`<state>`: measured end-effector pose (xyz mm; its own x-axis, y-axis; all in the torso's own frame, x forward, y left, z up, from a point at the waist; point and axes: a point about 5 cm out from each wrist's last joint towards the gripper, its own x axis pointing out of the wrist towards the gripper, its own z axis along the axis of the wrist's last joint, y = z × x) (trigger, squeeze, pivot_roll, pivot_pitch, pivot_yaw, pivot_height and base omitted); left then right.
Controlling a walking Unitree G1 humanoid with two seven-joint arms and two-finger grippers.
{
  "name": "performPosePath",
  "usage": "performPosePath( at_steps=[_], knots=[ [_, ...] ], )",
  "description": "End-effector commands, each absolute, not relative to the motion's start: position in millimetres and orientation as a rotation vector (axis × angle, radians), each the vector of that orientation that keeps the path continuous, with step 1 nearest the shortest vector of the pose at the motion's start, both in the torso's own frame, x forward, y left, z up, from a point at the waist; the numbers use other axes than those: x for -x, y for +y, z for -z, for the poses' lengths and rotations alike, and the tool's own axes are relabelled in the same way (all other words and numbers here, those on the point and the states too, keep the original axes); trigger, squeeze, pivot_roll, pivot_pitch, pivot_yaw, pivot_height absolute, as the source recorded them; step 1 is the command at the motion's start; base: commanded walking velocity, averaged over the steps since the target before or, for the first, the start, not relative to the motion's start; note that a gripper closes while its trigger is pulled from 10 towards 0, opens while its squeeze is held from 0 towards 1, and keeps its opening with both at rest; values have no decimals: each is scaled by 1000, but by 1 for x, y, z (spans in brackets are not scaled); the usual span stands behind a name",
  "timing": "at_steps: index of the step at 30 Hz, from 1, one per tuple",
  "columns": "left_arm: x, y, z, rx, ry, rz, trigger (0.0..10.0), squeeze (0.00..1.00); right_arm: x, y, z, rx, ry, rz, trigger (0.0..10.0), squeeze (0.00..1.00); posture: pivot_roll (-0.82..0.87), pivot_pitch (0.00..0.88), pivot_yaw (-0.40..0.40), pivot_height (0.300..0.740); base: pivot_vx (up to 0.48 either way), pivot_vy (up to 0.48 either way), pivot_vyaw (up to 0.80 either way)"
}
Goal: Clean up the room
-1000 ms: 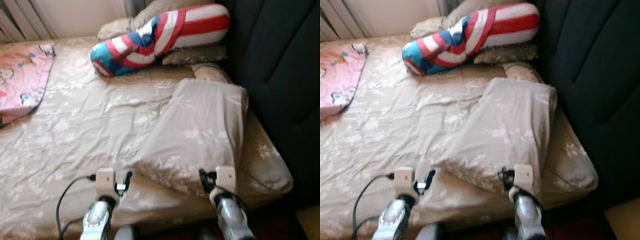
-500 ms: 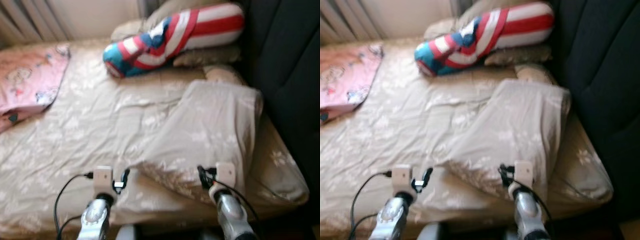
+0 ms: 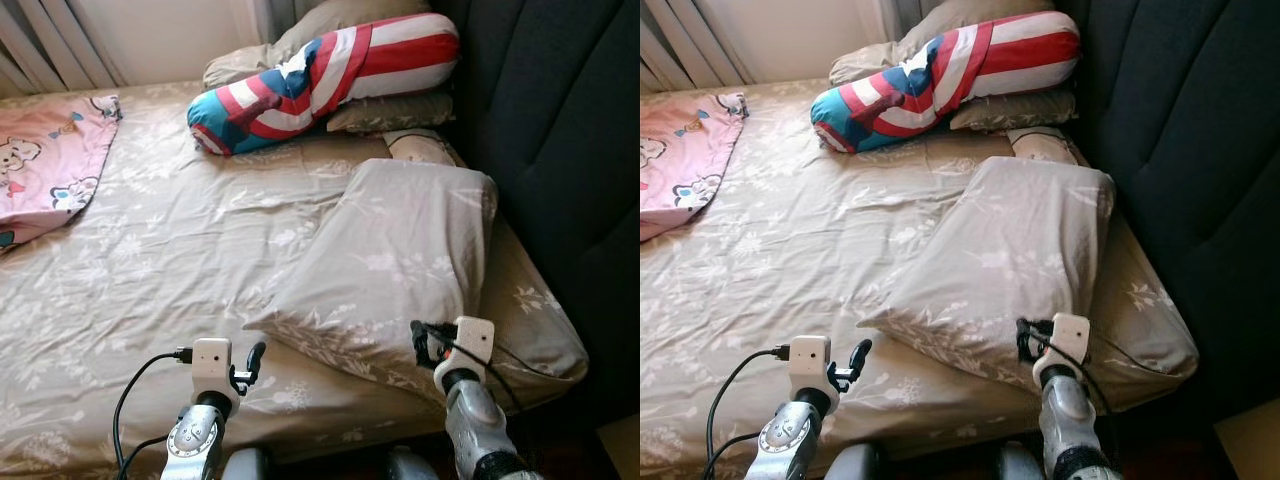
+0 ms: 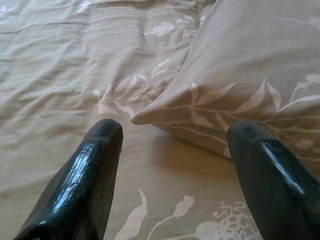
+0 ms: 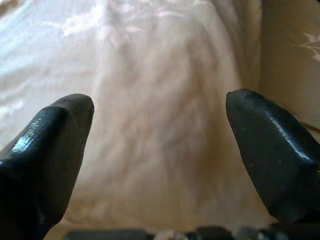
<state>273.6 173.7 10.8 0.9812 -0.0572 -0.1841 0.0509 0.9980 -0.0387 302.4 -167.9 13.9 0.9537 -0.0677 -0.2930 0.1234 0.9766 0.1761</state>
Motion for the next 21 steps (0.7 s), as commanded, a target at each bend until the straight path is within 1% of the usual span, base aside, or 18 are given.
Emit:
performPosePath(
  at_steps=[1, 5, 6, 9, 12, 15, 16, 18, 21],
  knots=[
    [-271, 176, -8, 39, 199, 50, 10000, 0, -302, -168, -12, -216, 310, 105, 10000, 1000, -10, 175, 26, 657, 0, 0, 0],
    [-270, 179, -9, 35, 193, 50, 10000, 0, -308, -173, -18, -240, 304, 146, 10000, 1000, 4, 180, 34, 657, 0, 0, 0],
    [-269, 183, -8, 26, 195, 48, 10000, 0, -313, -177, -22, -246, 306, 177, 10000, 1000, 8, 183, 41, 657, 0, 0, 0],
    [-267, 185, -8, 19, 197, 49, 10000, 0, -315, -179, -24, -242, 308, 183, 10000, 1000, 13, 188, 49, 657, 0, 0, 0],
    [-266, 187, -8, 11, 199, 54, 10000, 0, -316, -181, -24, -231, 318, 204, 10000, 1000, 17, 197, 60, 657, 0, 0, 0],
    [-263, 189, -7, 3, 200, 61, 10000, 0, -310, -185, -17, -234, 365, 238, 10000, 1000, 20, 205, 69, 657, 0, 0, 0],
    [-263, 190, -7, 2, 201, 63, 10000, 0, -308, -185, -14, -240, 375, 237, 10000, 443, 23, 209, 74, 657, 0, 0, 0],
    [-261, 190, -7, -1, 201, 67, 10000, 0, -306, -183, -11, -267, 394, 231, 10000, 0, 28, 215, 79, 657, 0, 0, 0],
    [-259, 192, -6, -8, 207, 74, 10000, 0, -300, -181, -3, -258, 443, 216, 10000, 0, 36, 224, 88, 657, 0, 0, 0]
  ],
)
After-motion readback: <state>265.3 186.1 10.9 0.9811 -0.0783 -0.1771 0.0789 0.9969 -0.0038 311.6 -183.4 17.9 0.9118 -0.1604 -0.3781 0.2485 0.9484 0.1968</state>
